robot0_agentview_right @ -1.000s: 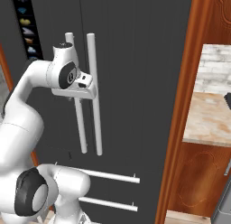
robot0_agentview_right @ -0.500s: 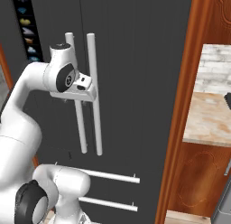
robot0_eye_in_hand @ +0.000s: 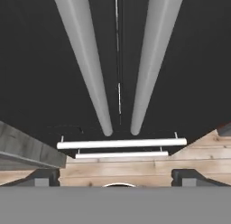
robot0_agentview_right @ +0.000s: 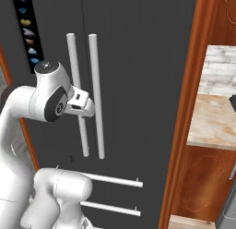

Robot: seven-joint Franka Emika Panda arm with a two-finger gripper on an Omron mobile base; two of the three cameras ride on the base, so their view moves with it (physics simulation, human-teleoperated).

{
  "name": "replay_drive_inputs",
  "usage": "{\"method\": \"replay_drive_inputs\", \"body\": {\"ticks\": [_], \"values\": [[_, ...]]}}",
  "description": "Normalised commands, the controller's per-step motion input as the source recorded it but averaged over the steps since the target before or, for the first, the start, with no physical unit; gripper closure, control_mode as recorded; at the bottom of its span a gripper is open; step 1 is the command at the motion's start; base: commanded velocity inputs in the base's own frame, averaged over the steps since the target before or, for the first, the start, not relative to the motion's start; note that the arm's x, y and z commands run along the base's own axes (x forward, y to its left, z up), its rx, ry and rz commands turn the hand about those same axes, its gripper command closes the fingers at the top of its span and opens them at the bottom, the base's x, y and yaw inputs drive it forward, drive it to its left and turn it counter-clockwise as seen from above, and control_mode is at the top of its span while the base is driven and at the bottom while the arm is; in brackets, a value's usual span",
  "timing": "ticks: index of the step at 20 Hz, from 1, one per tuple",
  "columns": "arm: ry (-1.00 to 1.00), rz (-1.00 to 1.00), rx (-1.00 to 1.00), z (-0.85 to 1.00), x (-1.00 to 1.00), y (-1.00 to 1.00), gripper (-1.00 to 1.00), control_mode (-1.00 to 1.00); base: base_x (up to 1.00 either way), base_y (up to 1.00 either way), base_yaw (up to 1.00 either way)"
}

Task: Take the donuts from the fridge and place them on the empty tray on the dining counter.

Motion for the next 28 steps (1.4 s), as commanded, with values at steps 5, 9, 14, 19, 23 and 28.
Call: {"method": "replay_drive_inputs", "body": {"ticks": [5, 9, 14, 19, 23, 28], "values": [[-0.17, -0.02, 0.0, -0.02, -0.29, -0.09, -1.0, -1.0, 0.0, 0.0, 0.0], [-0.05, 0.0, 0.0, 0.0, -0.21, -0.14, -1.0, -1.0, 0.0, 0.0, 0.0], [-0.02, 0.0, 0.0, 0.0, -0.1, -0.02, -1.0, -1.0, 0.0, 0.0, 0.0], [0.0, -0.01, 0.0, 0.0, -0.02, -0.01, -1.0, -1.0, 0.0, 0.0, 0.0], [-0.02, 0.0, 0.0, 0.0, -0.04, -0.07, -1.0, -1.0, 0.0, 0.0, 0.0], [-0.01, 0.0, 0.0, 0.0, -0.02, -0.01, -1.0, 1.0, -0.43, -0.12, 0.0]]}}
